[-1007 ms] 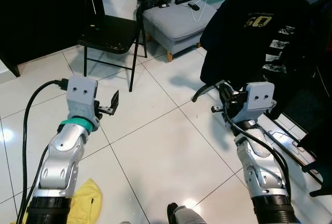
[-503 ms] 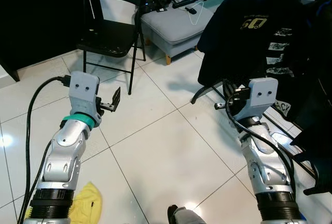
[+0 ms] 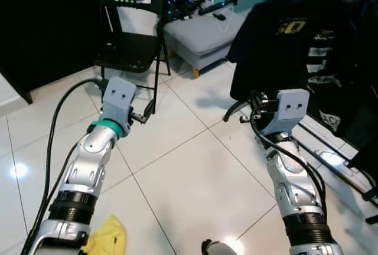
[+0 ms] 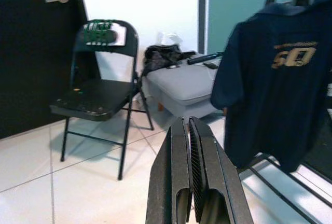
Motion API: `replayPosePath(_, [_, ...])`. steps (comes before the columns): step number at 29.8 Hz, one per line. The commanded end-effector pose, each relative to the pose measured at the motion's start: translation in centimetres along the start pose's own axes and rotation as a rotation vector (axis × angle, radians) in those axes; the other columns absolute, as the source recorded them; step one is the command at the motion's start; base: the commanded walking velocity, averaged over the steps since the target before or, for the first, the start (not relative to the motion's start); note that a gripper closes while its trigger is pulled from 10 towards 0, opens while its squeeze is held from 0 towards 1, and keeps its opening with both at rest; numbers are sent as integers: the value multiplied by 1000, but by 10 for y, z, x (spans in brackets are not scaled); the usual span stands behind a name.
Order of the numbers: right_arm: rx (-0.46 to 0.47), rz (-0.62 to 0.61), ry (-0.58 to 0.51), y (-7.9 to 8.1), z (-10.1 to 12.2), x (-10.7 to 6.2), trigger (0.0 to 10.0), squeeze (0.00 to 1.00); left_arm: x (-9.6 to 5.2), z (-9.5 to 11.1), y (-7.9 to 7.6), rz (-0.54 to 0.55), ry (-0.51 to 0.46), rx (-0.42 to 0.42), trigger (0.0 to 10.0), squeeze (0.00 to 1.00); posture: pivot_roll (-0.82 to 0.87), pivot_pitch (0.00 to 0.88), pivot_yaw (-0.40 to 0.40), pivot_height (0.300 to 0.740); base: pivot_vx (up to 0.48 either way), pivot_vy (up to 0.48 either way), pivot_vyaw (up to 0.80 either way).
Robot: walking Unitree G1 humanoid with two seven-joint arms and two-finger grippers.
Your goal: Hang hanger
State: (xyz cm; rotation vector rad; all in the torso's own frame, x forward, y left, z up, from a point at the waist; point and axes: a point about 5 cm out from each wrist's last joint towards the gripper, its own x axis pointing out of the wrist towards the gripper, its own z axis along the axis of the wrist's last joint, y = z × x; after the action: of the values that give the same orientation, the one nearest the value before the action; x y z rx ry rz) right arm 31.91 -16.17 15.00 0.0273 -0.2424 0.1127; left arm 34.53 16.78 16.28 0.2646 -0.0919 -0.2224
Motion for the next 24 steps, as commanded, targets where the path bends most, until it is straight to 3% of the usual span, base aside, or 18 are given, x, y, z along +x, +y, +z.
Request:
replayPosePath(1, [-3, 18, 3, 2, -1, -4, 10000, 0, 1, -5, 2, 6, 16, -4, 10000, 0, -141, 0, 110, 740, 0, 0, 0])
replayPosePath(9, [-28, 18, -10, 1, 1, -4, 10000, 0, 4, -14, 10, 42, 34, 2, 10000, 0, -161, 0, 114, 740, 0, 0, 0])
replayPosePath(24, [-50, -1, -58, -9, 12, 1, 10000, 0, 20, -11, 4, 33, 7, -6, 10000, 0, -195, 0, 117, 740, 0, 0, 0])
